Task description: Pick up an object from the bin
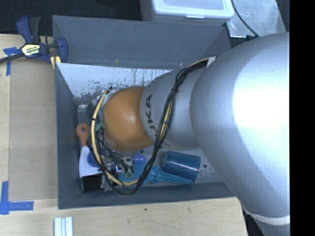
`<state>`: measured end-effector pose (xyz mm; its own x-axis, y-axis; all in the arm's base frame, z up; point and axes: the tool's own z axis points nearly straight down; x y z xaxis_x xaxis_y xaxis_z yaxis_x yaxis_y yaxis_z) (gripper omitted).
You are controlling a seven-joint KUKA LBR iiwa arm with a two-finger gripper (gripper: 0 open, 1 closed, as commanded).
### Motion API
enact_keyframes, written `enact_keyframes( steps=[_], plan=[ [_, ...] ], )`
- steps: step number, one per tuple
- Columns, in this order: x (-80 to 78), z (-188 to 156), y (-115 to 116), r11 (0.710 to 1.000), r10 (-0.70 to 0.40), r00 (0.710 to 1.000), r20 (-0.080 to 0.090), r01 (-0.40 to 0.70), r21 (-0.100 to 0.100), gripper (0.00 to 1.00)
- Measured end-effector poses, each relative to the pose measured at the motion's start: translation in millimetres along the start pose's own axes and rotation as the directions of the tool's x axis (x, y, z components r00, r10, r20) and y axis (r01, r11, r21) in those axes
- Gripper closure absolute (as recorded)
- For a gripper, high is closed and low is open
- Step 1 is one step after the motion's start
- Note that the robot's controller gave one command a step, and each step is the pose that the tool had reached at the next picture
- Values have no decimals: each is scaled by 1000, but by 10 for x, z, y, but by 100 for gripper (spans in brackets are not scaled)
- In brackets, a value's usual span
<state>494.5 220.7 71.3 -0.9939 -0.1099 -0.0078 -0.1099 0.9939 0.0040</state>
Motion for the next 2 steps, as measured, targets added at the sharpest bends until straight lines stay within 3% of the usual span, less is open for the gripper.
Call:
enact_keyframes(
  steps=[1,2],
  plan=[
    [46,10,-254,958,287,958,8,-287,-7,0],
    [-12,-31,37,896,-444,896,3,443,19,100]
  ],
)
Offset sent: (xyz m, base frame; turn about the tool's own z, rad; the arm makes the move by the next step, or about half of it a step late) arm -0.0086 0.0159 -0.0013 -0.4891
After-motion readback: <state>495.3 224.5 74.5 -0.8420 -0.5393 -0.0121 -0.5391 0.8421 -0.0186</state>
